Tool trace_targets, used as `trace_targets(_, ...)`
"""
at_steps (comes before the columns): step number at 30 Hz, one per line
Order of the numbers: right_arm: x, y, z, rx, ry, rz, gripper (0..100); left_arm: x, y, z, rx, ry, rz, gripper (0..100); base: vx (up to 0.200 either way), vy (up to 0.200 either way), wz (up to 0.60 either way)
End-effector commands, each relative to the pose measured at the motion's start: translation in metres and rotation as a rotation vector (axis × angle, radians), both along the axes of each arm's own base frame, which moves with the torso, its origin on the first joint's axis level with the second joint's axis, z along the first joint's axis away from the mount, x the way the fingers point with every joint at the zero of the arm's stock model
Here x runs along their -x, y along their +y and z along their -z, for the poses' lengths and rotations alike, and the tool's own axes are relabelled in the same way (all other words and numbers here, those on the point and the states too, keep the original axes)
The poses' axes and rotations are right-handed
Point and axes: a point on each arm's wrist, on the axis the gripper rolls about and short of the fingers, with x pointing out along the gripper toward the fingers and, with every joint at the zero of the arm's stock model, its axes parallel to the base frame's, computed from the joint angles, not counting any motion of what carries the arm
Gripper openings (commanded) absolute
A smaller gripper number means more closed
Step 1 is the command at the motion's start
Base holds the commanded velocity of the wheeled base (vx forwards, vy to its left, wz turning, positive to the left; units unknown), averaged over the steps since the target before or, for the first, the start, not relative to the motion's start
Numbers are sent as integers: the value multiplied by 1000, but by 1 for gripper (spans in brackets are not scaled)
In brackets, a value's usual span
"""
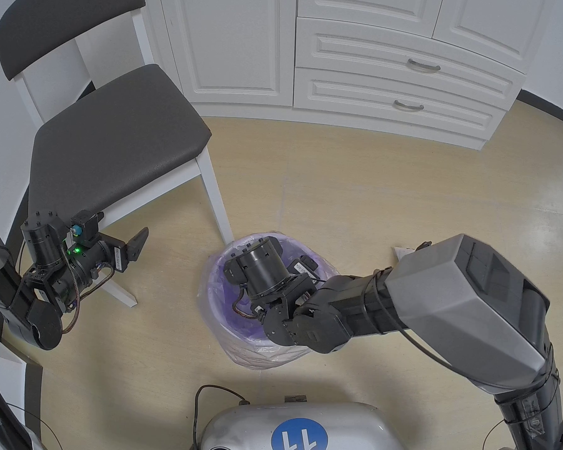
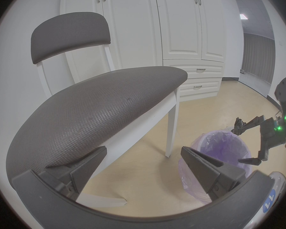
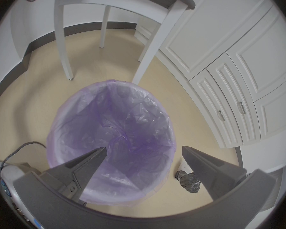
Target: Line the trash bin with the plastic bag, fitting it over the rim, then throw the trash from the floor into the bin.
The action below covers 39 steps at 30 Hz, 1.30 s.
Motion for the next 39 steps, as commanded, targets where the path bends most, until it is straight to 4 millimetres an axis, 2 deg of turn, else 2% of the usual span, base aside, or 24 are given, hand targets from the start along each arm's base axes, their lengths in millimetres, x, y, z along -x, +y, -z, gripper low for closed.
trace_targets(1,-11,-4,30,46,40,23,100,0,0,0,0,1,0,100,0,0,0)
trace_targets(3,-11,-6,40,68,56,25,100,0,0,1,0,2,1,100,0,0,0)
trace_targets(10,-7,-11,49,102,82,27,100,0,0,1,0,2,1,100,0,0,0)
trace_targets(17,7,-12,45,120,96,6,100,0,0,1,-1,2,1,100,0,0,0)
trace_targets(26,38,-3,41,143,109,-57,100,1,-1,1,-2,5,3,100,0,0,0)
trace_targets(30,45,2,43,150,112,-76,100,1,0,1,-2,4,1,100,0,0,0)
trace_targets(39,47,5,56,167,129,-88,100,2,0,-1,-1,-1,1,100,0,0,0)
